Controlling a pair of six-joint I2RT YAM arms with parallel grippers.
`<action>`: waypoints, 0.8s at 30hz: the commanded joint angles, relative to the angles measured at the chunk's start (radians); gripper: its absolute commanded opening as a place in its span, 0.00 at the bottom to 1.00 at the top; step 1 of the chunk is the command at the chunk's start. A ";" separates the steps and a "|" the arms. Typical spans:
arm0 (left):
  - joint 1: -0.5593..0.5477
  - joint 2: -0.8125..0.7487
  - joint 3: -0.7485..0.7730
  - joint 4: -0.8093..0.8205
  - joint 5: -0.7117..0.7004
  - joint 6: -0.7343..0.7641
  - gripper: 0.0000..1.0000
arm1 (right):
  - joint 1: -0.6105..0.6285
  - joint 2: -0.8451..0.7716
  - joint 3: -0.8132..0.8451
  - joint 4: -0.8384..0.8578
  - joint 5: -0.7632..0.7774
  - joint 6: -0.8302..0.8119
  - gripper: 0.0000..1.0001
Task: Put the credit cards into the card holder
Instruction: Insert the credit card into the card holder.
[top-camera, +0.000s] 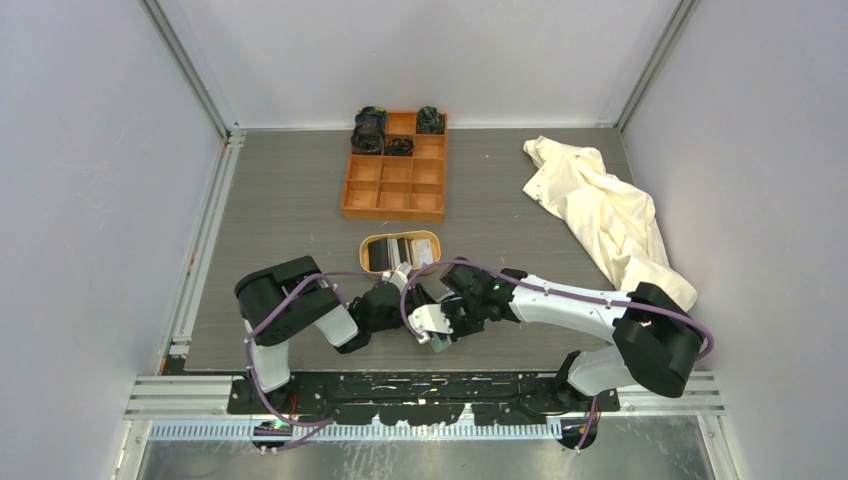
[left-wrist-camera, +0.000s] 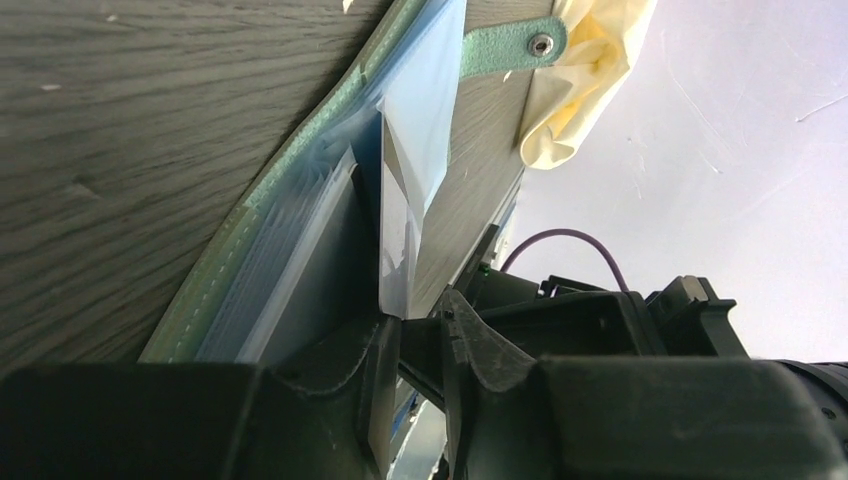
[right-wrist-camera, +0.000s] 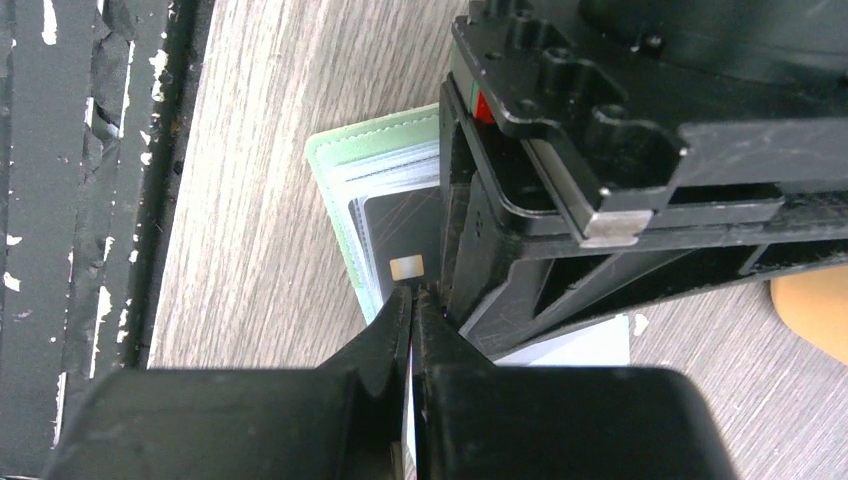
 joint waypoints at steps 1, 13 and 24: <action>-0.001 -0.028 -0.038 -0.191 0.004 0.079 0.25 | -0.030 0.000 0.020 0.041 0.095 0.010 0.02; 0.002 -0.169 -0.056 -0.360 -0.036 0.132 0.26 | -0.040 -0.005 0.025 0.037 0.076 0.026 0.03; 0.002 -0.381 -0.067 -0.618 -0.088 0.214 0.26 | -0.150 -0.056 0.076 -0.028 -0.175 0.124 0.08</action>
